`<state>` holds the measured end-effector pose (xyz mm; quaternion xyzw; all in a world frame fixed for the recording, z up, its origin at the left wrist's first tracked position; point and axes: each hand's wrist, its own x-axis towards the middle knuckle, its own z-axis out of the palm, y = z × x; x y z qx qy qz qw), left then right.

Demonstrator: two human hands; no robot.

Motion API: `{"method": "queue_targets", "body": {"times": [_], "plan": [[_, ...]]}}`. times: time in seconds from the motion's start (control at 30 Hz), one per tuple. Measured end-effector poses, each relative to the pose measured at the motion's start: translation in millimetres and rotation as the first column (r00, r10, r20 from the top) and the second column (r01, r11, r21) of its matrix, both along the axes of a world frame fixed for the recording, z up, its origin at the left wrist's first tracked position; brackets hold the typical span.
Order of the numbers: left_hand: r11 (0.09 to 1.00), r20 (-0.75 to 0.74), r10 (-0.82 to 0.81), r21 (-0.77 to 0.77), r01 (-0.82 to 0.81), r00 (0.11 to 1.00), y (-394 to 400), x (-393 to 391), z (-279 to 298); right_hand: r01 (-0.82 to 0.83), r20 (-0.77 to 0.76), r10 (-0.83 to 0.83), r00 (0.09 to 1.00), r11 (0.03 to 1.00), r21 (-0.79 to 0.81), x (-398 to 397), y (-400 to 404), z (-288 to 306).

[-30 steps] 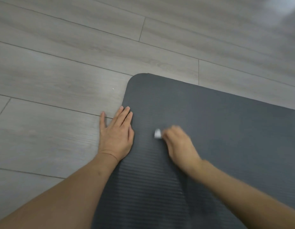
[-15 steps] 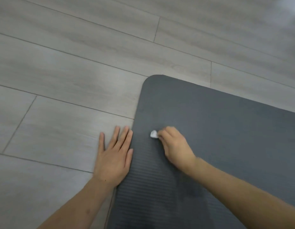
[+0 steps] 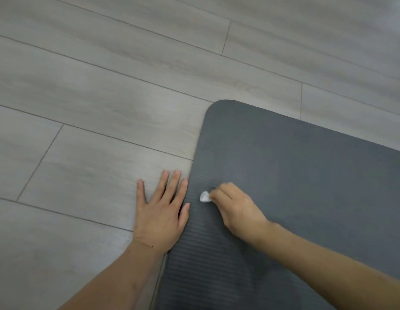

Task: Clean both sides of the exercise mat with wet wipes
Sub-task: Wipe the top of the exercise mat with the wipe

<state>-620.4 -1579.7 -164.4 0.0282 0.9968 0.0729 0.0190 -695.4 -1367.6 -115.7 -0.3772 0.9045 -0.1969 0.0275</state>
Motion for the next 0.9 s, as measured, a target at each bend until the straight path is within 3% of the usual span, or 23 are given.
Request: {"method": "queue_targets", "body": {"times": [0.07, 0.1, 0.23, 0.33, 0.5, 0.57, 0.67, 0.73, 0.8, 0.9], "plan": [[1.0, -0.012, 0.01, 0.01, -0.009, 1.0, 1, 0, 0, -0.134, -0.015, 0.135, 0.991, 0.99, 0.042, -4, 6, 3], [1.0, -0.015, 0.016, 0.008, -0.016, 1.0, 1, 0, 0, -0.119, -0.072, 0.123, 0.99, 0.991, 0.056, -31, -1, 1], [1.0, -0.025, 0.011, 0.006, -0.011, 1.0, 1, 0, 0, 0.19, -0.178, -0.182, 0.967, 0.982, 0.023, -151, -45, -2], [1.0, -0.014, 0.016, 0.008, -0.016, 1.0, 1, -1, 0, 0.3, -0.137, -0.297, 0.945, 0.954, -0.005, -143, -61, -6], [0.999, -0.008, -0.021, 0.038, 0.021, 1.0, -1, -2, -1, -0.053, 0.051, 0.052, 0.997, 0.999, 0.01, 7, -27, 4], [0.999, -0.017, -0.018, 0.045, 0.019, 1.0, -1, -3, -1, -0.116, -0.002, 0.117, 0.993, 0.99, 0.081, -3, -15, 3], [0.999, 0.004, -0.028, 0.042, 0.028, 1.0, -2, -3, -2, 0.172, -0.173, -0.155, 0.973, 0.981, 0.092, -86, -10, 1], [0.998, 0.011, -0.047, 0.038, 0.047, 0.999, -4, -3, -1, 0.367, -0.191, -0.35, 0.917, 0.928, 0.063, -132, -4, 4], [0.998, 0.009, -0.051, 0.038, 0.05, 0.999, -5, -4, -2, 0.408, -0.159, -0.395, 0.905, 0.911, 0.061, -128, -5, 3], [0.997, 0.003, -0.051, 0.058, 0.051, 0.999, -5, -4, -3, 0.32, -0.07, -0.316, 0.946, 0.947, 0.041, -37, 2, 3]]}}
